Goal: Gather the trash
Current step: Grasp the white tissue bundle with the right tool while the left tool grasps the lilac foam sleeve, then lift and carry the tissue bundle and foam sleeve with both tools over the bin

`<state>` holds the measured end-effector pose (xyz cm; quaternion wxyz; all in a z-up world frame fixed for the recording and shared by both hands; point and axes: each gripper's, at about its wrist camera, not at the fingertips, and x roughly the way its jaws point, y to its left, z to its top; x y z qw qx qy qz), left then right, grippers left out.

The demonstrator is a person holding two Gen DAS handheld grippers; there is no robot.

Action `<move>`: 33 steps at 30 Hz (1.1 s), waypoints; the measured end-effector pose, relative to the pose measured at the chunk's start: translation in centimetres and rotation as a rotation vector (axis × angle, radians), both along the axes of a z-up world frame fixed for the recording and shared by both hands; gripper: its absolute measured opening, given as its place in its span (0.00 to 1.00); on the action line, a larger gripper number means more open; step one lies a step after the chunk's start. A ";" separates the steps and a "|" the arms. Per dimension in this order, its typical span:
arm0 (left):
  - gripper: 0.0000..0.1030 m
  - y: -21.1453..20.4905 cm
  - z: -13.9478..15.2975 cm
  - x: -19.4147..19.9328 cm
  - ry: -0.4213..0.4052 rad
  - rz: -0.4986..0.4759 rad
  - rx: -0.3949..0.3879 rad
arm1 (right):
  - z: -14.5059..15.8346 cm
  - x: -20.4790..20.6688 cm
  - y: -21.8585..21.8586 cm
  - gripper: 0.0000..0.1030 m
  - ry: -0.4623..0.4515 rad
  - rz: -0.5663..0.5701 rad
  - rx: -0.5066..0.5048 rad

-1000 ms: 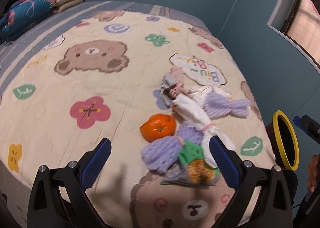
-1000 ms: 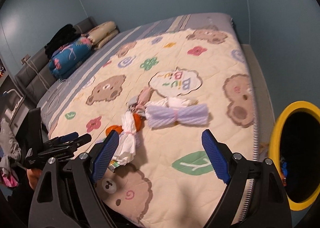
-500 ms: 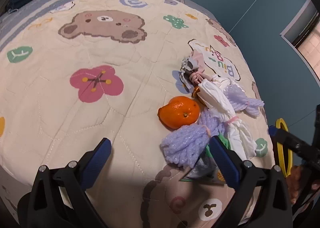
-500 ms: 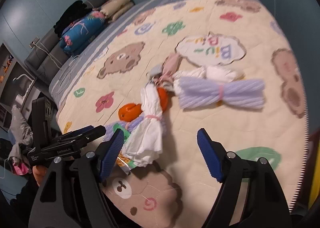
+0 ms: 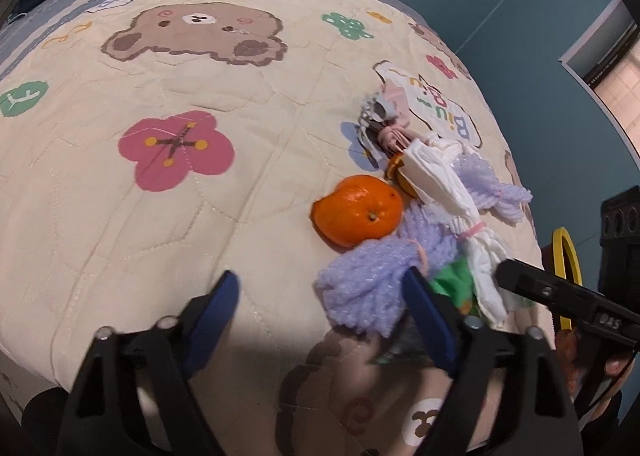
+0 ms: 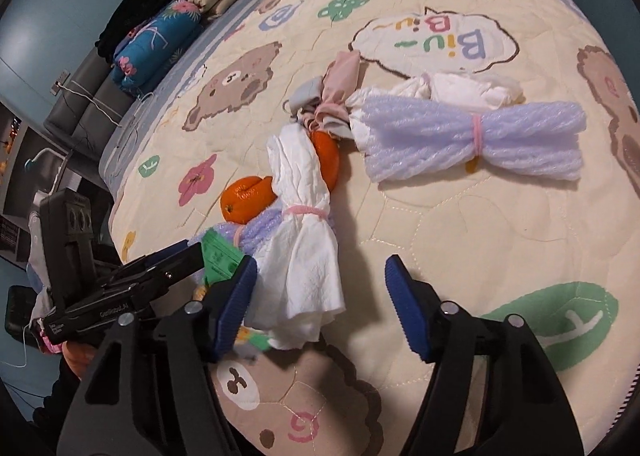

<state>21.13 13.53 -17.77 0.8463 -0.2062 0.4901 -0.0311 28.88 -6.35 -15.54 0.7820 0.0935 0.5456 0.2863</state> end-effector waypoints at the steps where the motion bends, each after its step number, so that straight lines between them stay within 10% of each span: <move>1: 0.65 -0.2 0.0 0.0 0.000 -0.009 -0.004 | -0.3 0.1 0.1 0.56 0.007 0.004 -0.002; 13: 0.20 -1.9 0.0 0.0 -0.023 -0.084 0.029 | -1.5 -0.3 0.8 0.16 0.036 0.040 -0.011; 33: 0.15 -0.8 4.5 -2.3 -0.138 -0.065 0.065 | 4.1 -2.0 -1.9 0.11 -0.083 0.003 0.068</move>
